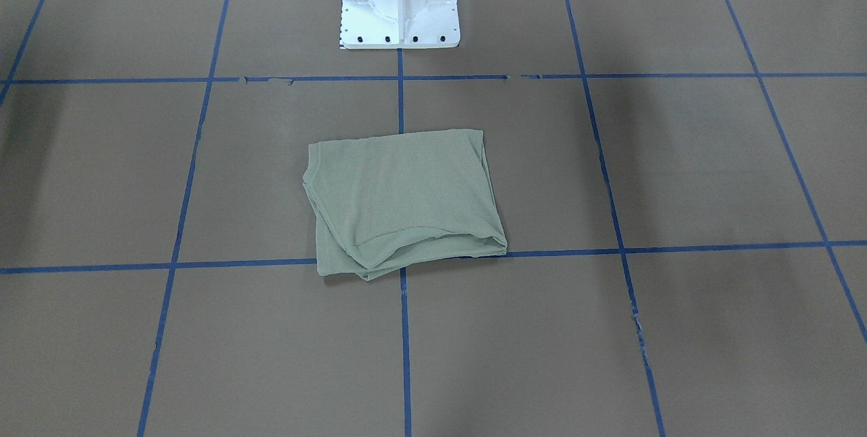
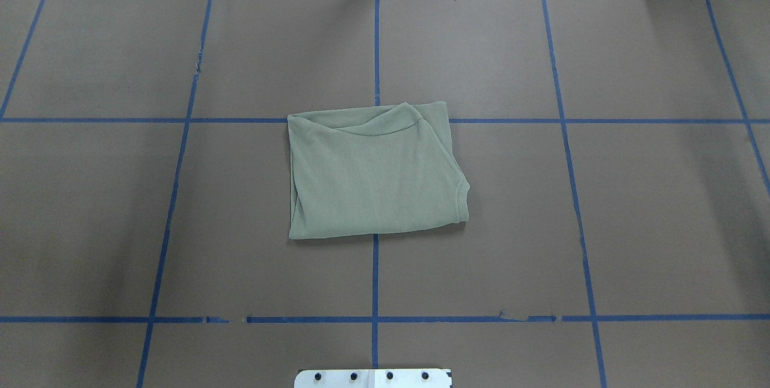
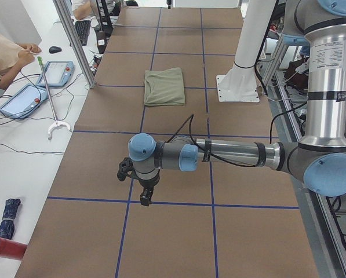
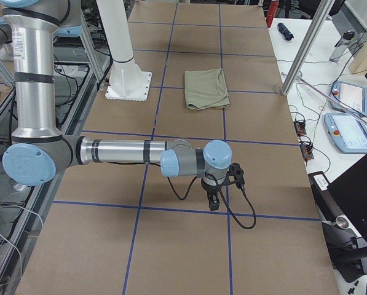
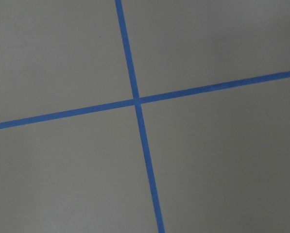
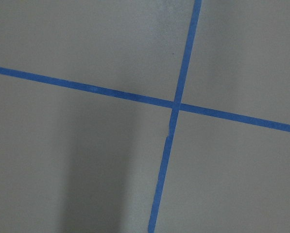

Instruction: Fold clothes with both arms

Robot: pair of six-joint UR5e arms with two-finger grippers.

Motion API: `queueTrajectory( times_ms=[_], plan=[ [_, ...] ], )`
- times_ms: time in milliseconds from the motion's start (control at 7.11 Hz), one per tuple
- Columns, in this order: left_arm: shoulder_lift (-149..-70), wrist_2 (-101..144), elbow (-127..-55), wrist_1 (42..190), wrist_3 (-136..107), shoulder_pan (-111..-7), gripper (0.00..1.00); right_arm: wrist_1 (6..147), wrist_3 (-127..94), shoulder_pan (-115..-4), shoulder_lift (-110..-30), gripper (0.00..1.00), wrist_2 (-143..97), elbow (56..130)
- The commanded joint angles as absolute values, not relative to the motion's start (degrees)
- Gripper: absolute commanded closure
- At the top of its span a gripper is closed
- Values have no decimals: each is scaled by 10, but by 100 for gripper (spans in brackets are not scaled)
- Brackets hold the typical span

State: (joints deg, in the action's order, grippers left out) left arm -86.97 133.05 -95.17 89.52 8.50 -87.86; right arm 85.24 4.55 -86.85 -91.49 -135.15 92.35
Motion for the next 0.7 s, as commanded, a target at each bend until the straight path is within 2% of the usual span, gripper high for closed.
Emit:
queueTrajectory(
  times_ms=[0, 563],
  plan=[
    [-867, 1352, -957, 868, 91, -906, 0, 853, 45, -869, -913, 0, -1350, 925],
    [-864, 1359, -980, 865, 91, -910, 0, 847, 47, -868, -916, 0, -1349, 922]
  ],
)
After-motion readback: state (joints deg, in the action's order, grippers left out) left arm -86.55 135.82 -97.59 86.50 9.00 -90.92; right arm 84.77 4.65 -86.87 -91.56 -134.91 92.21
